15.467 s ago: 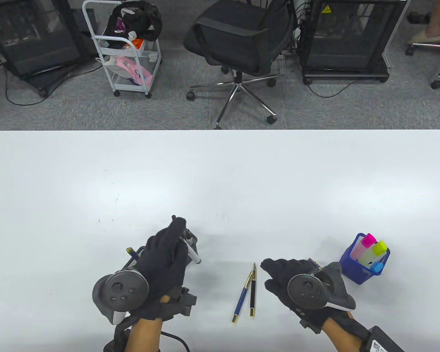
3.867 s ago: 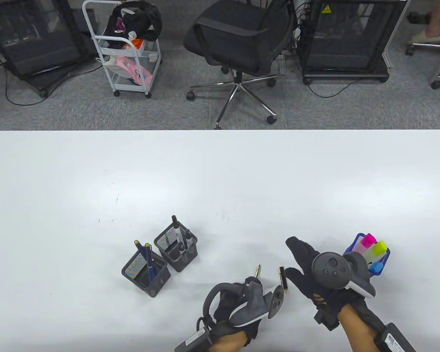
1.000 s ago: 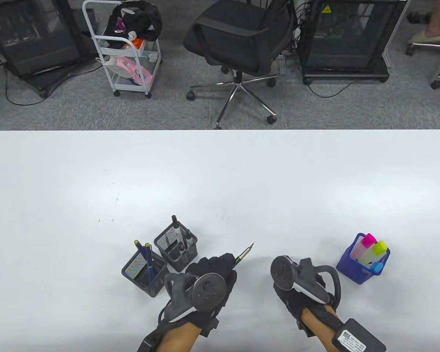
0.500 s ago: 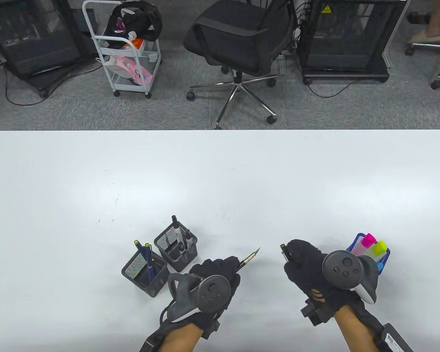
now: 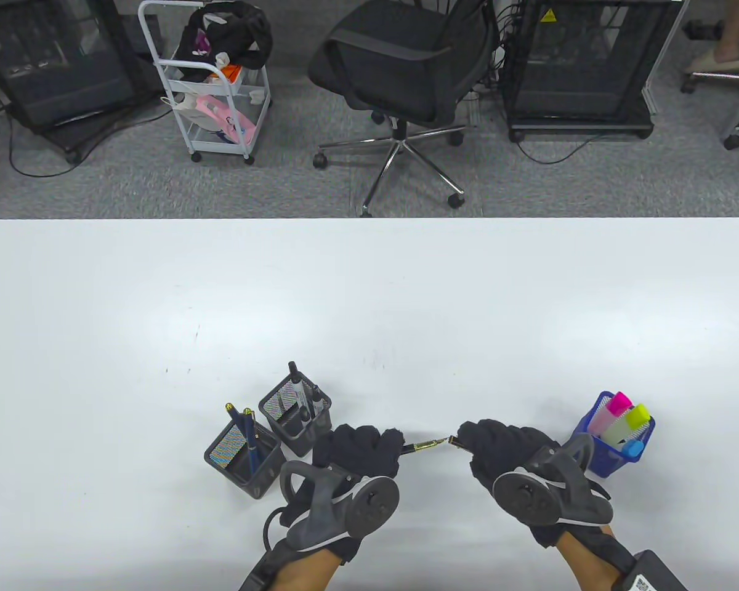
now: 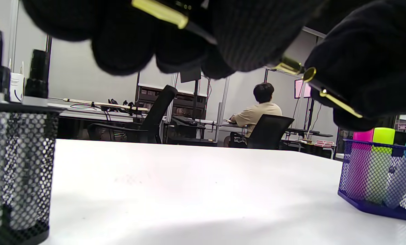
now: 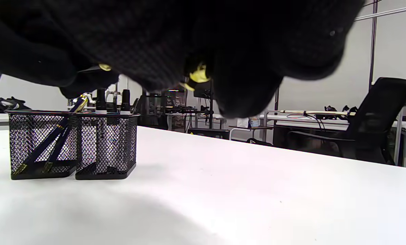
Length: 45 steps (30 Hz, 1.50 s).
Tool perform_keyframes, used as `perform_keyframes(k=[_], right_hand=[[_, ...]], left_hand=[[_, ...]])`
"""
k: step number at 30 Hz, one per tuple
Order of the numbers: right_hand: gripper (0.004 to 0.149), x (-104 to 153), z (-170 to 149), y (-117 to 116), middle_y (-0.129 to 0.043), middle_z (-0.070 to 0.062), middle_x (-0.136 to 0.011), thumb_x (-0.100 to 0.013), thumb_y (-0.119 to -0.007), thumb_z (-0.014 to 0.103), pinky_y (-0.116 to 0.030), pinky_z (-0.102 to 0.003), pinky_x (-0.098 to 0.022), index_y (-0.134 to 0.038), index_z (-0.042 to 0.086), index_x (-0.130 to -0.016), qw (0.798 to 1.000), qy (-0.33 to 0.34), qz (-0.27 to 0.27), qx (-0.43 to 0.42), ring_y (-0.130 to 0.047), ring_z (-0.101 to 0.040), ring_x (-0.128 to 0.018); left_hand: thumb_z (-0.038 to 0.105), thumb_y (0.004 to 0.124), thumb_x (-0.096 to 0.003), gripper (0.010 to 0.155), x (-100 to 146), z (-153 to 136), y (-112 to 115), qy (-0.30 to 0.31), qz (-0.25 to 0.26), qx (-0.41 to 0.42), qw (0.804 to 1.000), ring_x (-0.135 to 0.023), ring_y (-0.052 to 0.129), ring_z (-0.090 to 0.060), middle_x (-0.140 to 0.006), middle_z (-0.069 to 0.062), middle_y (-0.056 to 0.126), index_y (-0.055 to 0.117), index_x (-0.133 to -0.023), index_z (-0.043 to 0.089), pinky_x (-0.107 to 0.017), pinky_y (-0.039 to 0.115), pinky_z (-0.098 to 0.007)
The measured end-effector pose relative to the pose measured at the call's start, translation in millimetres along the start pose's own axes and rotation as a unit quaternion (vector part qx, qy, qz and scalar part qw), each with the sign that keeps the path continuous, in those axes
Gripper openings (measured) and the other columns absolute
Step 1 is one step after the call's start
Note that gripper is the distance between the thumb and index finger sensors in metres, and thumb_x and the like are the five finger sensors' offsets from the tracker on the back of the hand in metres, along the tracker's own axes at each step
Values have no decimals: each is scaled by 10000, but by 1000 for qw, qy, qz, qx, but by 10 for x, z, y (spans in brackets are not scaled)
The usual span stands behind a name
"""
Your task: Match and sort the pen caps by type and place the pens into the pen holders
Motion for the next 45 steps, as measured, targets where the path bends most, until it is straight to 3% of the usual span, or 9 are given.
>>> perform_keyframes(k=[7,13,17,23,30,36,39,42,45], right_hand=[[570,-8,144,-17,-882,-149,-813,-375,-968,296,-905,-430,-442,-726,156,-872,999,30,10,24,-1053,-301,-567],[541,-2,310,-28,-857,-159,-839,-383,-955,222,-891,-467,-479,-732,157,-872,999,47,9,11,-1032,-336,-611],[527,11,146,1,-866,-187,-823,-370,-948,186,-900,-458,-450,-759,140,-860,996,21,-23,-87,-1031,-351,-599],[508,3,135,-27,-915,-199,-776,-344,-948,168,-943,-435,-416,-804,133,-829,992,25,-17,-119,-1073,-334,-557],[519,-6,28,-30,-918,-187,-765,-344,-957,179,-957,-408,-410,-797,133,-836,978,3,-32,-208,-1083,-305,-546],[508,18,39,74,-918,-194,-761,-351,-955,165,-965,-411,-411,-795,124,-832,944,-10,-103,-314,-1087,-308,-542],[511,32,102,84,-906,-184,-774,-358,-946,171,-969,-405,-431,-783,131,-841,948,-1,-117,-296,-1082,-293,-568],[544,39,105,103,-893,-191,-784,-360,-945,191,-968,-398,-435,-756,126,-866,948,-6,-132,-290,-1082,-285,-581],[569,57,58,99,-845,-221,-832,-384,-916,212,-942,-427,-464,-711,110,-904,948,-23,-145,-282,-1055,-322,-634]], left_hand=[[326,810,-448,482,3,71,6,26,-5,-12,1000,-666,902,-371,-841,-133,911,881,-916,235,-567,689,-687],[300,742,-459,487,0,159,169,43,-38,2,998,-651,917,-357,-821,-118,920,855,-919,186,-558,709,-680],[301,733,-461,488,-26,121,214,44,-45,39,997,-632,942,-358,-803,-115,945,863,-913,168,-544,722,-679],[298,754,-455,471,-18,207,173,53,-35,-15,998,-642,972,-361,-780,-109,989,911,-876,156,-544,738,-671],[319,869,-434,440,-6,247,148,66,-17,-49,996,-633,1041,-336,-790,-92,1031,964,-841,181,-506,797,-620],[275,921,-422,478,22,295,109,93,28,62,993,-583,1059,-335,-780,-158,1021,930,-870,109,-457,839,-589],[273,925,-423,496,37,280,15,88,59,111,988,-573,1058,-336,-785,-171,1014,916,-881,83,-440,846,-575],[271,927,-423,518,40,243,-6,83,57,113,988,-560,1056,-320,-789,-163,1008,893,-902,78,-429,854,-555],[262,923,-427,601,36,166,-77,70,62,119,989,-547,1052,-311,-791,-149,1006,780,-993,119,-423,858,-541]])
Point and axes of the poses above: the tracker on the back of each hand, its own z axis roughly to the thumb side, its own x axis roughly from the fingertips to the wrist, y = z × x, the point moved 3 cm from there along -x, roughly from the wrist to the fingertips
